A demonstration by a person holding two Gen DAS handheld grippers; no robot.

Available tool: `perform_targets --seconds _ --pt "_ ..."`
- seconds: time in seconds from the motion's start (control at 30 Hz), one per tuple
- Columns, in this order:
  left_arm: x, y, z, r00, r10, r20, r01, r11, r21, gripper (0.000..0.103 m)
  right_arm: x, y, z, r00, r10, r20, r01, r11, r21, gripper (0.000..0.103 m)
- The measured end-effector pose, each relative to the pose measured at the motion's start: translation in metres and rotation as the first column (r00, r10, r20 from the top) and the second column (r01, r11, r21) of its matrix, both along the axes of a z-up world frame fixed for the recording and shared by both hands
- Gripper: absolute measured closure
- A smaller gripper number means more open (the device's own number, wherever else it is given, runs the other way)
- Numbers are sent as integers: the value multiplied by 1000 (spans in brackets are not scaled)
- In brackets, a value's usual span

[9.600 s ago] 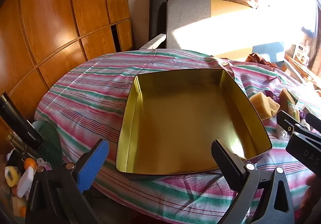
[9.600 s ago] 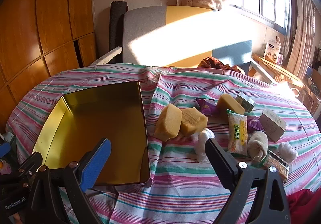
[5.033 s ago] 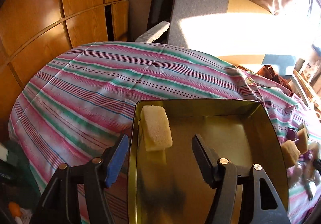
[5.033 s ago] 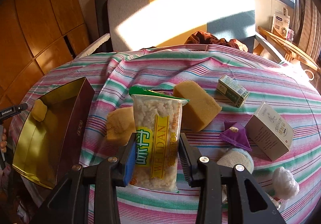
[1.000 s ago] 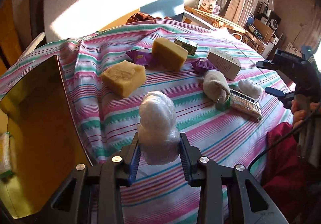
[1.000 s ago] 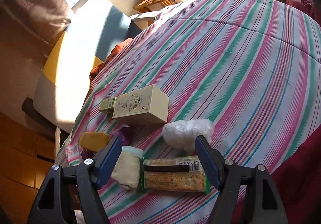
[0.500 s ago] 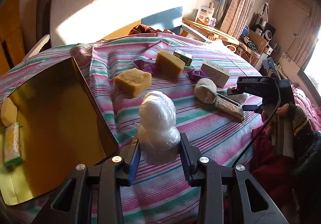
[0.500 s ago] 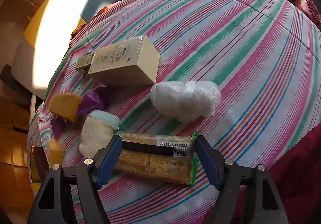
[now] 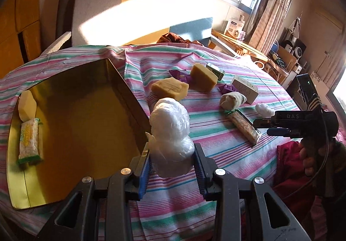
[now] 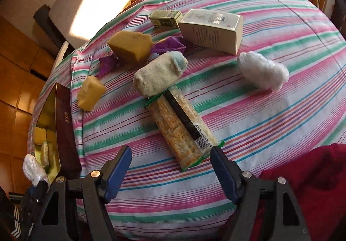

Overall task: Organize objects
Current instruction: 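Carry the bundle into the tray and release it with the left while the right grasps the cracker pack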

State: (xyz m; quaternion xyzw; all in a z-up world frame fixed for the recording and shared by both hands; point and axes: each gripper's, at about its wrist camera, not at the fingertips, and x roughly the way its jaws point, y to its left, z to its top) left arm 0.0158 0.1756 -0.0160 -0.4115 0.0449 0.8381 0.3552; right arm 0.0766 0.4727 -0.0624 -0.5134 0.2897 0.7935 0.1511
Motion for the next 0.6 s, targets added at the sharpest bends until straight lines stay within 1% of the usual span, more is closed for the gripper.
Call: perform_targets --seconds 0.1,0.27,0.47,0.53,0.57,0.6 --pt "-2 -5 -1 1000 11 4 -11 1000 0 66 -6 -2 1 999 27 43 -31 994 107 26" --pt "-2 -10 -3 1000 23 9 -23 1000 -4 66 -21 0 -12 994 53 92 -66 987 148 26" --pt "-7 -16 -7 999 48 25 -48 999 -8 66 -34 5 -33 987 56 148 -80 983 164 26" --pt "-8 -20 -8 998 59 29 -59 998 -8 66 -35 4 -40 984 67 165 -91 986 142 31" --pt "-9 -23 -8 997 64 31 -64 998 -8 66 -35 3 -44 980 74 183 -102 984 149 34" --pt "-10 -26 -8 997 71 33 -71 997 -8 66 -36 0 -44 978 82 192 -117 977 181 40"
